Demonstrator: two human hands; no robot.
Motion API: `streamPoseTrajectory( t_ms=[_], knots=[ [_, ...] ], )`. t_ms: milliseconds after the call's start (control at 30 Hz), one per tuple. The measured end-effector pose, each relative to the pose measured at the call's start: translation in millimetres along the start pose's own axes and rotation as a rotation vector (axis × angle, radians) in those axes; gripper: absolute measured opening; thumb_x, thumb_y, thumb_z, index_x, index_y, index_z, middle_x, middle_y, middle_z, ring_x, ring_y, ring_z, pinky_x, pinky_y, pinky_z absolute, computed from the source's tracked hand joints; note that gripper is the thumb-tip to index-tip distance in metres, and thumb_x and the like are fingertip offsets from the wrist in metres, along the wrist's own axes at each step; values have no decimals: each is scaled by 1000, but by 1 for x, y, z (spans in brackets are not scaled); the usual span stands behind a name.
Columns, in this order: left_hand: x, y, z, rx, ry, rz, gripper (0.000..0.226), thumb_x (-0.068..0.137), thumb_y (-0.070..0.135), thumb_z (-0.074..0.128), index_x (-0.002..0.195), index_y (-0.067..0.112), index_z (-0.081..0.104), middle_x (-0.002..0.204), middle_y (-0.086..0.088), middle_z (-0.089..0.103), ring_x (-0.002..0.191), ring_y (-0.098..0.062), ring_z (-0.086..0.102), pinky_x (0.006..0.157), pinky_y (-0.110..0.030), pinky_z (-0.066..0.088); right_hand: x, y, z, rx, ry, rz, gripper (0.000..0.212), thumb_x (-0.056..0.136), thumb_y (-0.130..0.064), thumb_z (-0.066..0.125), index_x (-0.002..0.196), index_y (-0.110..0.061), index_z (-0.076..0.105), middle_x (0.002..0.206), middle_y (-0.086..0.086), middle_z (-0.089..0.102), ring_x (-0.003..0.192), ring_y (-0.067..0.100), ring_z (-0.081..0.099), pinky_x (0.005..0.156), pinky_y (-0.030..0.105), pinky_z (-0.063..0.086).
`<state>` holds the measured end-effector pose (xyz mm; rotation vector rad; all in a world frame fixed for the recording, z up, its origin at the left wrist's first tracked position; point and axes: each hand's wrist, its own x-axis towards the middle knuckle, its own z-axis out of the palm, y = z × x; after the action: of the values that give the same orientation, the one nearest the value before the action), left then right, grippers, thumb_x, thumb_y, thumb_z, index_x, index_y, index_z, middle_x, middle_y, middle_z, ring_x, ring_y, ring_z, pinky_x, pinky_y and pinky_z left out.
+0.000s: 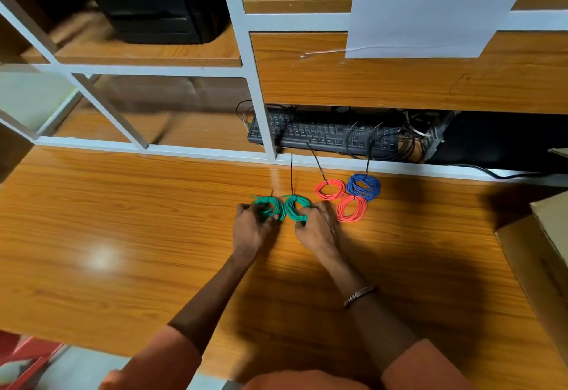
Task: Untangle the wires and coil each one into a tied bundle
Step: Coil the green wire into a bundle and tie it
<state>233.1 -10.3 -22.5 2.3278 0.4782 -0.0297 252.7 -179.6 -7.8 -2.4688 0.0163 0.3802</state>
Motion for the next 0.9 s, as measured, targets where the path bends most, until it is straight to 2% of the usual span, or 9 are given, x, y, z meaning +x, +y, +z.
streamPoseTrajectory(
  t_ms=[167, 333, 400, 467, 533, 633, 733, 833, 900],
  knots=[
    [35, -7, -10, 19, 24, -11, 56, 85, 34, 85, 131, 6, 69, 120, -14, 57, 112, -33, 63, 99, -33, 46, 26, -19, 6, 35, -21, -50, 44, 97, -25, 67, 140, -22, 60, 131, 2, 47, 106, 20, 60, 94, 36, 56],
    [50, -6, -14, -54, -16, 0, 72, 83, 29, 88, 144, 5, 56, 128, -16, 49, 124, -32, 56, 103, -22, 41, 39, -21, 5, 86, -12, -99, 49, 100, -25, 63, 147, -26, 52, 133, 2, 47, 113, 21, 58, 93, 36, 54],
    [51, -12, -13, -97, -34, 24, 82, 83, 21, 87, 153, 7, 46, 142, -20, 44, 128, -30, 55, 102, -14, 37, 35, -13, 0, 53, 131, -85, 35, 96, -26, 64, 131, -27, 66, 122, -1, 56, 109, 23, 60, 88, 38, 55],
    [49, -17, -8, -130, -42, 44, 91, 81, 19, 88, 158, 12, 40, 148, -18, 40, 131, -30, 54, 106, -18, 38, 24, 1, -7, -111, 348, 13, 27, 90, -33, 65, 116, -27, 71, 114, -1, 61, 109, 24, 57, 89, 41, 51],
    [46, -22, -3, -182, -54, 60, 103, 77, 31, 91, 161, 17, 33, 147, -11, 36, 129, -24, 53, 110, -25, 41, 12, 19, -13, -262, 453, 146, 38, 86, -41, 67, 119, -22, 67, 116, 4, 64, 116, 29, 51, 97, 48, 46],
    [40, -18, 4, -243, -51, 28, 112, 76, 21, 94, 164, 18, 25, 148, -9, 36, 127, -16, 48, 114, -28, 40, 1, 45, -15, -411, 266, 310, 61, 84, -46, 68, 135, -16, 57, 137, 10, 59, 138, 40, 39, 110, 57, 36],
    [38, -11, 7, -434, -110, 1, 119, 77, -1, 89, 166, 17, 11, 156, -12, 39, 134, -23, 53, 106, -29, 52, -7, 47, -12, -479, 143, 325, 60, 82, -35, 71, 137, -16, 57, 144, 10, 57, 143, 41, 37, 115, 57, 33],
    [34, -3, 3, -543, -146, -41, 110, 83, -24, 69, 165, 13, 5, 152, -16, 44, 118, -21, 60, 78, -17, 59, -14, 29, -6, -412, 76, 322, 48, 87, -21, 70, 133, -14, 60, 124, 7, 71, 120, 28, 63, 96, 38, 53],
    [32, -3, -2, -533, -134, -55, 101, 88, -26, 60, 165, 15, 8, 151, -17, 42, 108, -16, 62, 75, -24, 62, -16, 17, 2, -332, -5, 290, 38, 87, -19, 71, 124, -12, 64, 113, 7, 74, 107, 26, 70, 83, 34, 56]
  ],
)
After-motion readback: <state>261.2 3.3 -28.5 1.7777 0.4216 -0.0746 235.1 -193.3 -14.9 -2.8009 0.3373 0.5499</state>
